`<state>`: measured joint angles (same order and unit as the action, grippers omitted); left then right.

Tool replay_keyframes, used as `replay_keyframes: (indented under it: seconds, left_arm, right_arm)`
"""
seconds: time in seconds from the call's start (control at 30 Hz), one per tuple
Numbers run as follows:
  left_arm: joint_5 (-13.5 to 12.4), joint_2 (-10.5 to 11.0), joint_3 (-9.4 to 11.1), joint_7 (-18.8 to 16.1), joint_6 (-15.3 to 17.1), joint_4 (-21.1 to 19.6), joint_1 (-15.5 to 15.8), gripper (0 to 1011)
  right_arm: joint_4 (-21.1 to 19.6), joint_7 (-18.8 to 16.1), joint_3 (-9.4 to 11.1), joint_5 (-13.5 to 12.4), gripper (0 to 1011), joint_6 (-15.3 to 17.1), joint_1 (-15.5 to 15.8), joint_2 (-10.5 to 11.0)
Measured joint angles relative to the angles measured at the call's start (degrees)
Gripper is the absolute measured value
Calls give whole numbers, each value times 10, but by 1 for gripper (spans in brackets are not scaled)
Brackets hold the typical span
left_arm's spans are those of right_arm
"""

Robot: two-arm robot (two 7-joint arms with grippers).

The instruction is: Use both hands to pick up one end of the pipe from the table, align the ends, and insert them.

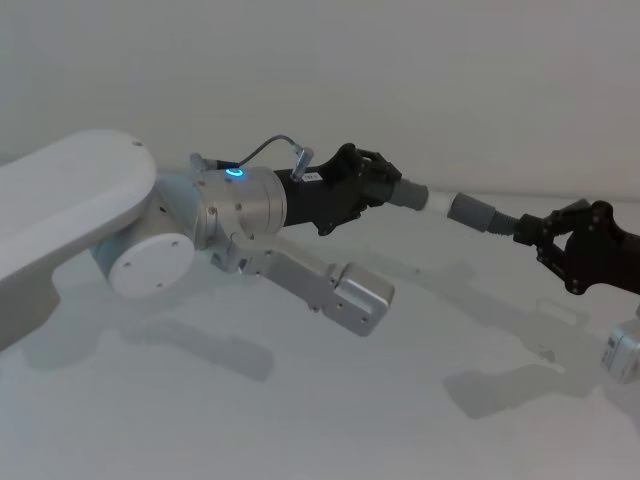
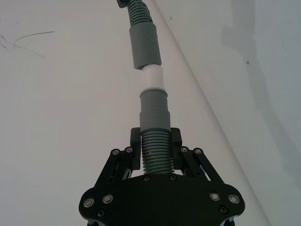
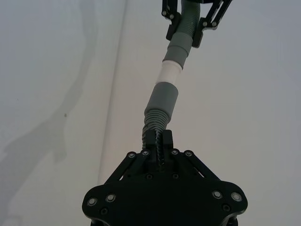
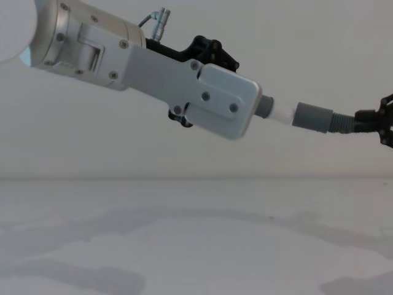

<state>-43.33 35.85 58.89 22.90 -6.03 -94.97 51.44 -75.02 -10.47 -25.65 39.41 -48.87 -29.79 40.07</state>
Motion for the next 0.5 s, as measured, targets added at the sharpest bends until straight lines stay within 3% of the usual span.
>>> replay_keyframes:
  seconds: [0.5]
  left_arm:
    - [0, 0, 0, 0, 0, 0, 0, 345]
  right_arm:
    - [6, 5, -9, -6, 67, -19, -11, 3]
